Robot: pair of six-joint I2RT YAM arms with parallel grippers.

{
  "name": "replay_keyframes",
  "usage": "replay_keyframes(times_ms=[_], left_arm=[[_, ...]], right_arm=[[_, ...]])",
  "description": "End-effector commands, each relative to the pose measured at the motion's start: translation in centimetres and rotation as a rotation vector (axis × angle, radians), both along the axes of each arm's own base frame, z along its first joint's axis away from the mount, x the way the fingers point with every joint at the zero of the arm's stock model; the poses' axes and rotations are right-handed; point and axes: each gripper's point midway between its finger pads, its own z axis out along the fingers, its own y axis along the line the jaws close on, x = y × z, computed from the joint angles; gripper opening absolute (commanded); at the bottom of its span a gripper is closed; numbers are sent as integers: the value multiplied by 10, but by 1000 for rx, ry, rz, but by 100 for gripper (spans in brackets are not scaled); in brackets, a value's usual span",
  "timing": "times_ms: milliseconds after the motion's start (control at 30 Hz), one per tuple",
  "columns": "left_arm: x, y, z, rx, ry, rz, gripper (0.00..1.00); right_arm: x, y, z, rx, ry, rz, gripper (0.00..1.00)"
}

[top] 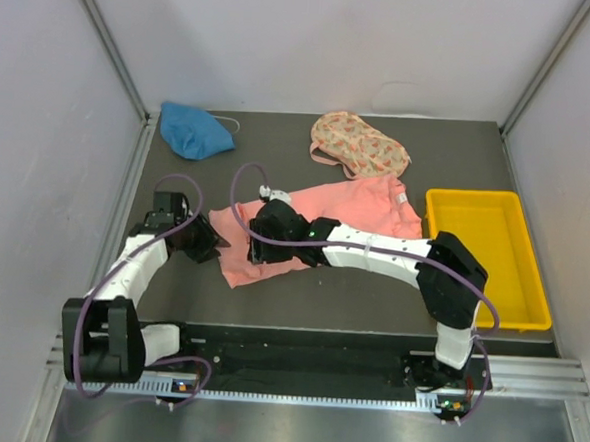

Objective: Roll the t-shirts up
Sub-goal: Roll the T-shirt to the center of the board.

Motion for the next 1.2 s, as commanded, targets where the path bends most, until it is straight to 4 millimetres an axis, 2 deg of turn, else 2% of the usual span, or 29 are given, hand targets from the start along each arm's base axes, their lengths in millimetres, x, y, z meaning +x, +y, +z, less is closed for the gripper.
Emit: replay_keyframes(times_ms=[0, 133, 300, 433, 467, 600, 767, 867, 900, 1000, 1100, 1167], left_arm=[[-19, -14, 3, -56, -18, 24, 43], [-26, -17, 9, -81, -57, 44, 45], [-34, -17, 7, -75, -6, 26, 44], [-45, -14, 3, -62, 17, 51, 45], [-46, -15, 2, -70, 19, 55, 47], [-50, -25, -1, -140, 12, 65, 62], [-53, -31, -7, -197, 27, 98, 65], [-49, -36, -8, -247, 4, 113, 65], [-49, -36, -7, -246, 0, 116, 64], [-46, -33, -4, -223, -7, 114, 64], [-44, -34, -3, -225, -8, 109, 63], [-41, -33, -4, -215, -7, 109, 58]], right_arm=[[-6, 24, 8, 98, 51, 29, 52], [-7, 32, -15, 120, 132, 17, 55], [-7, 39, -25, 134, 170, -2, 54], [-3, 32, -32, 104, 165, -38, 54], [-4, 26, -37, 76, 165, -54, 54], [-3, 17, -41, 68, 151, -77, 56], [-7, 26, -50, 86, 183, -53, 55], [-6, 29, -45, 98, 171, -51, 49], [-4, 27, -41, 96, 167, -55, 41], [-4, 27, -29, 86, 149, -42, 27], [4, 25, -19, 82, 111, -57, 22], [6, 27, -15, 74, 95, -46, 19]])
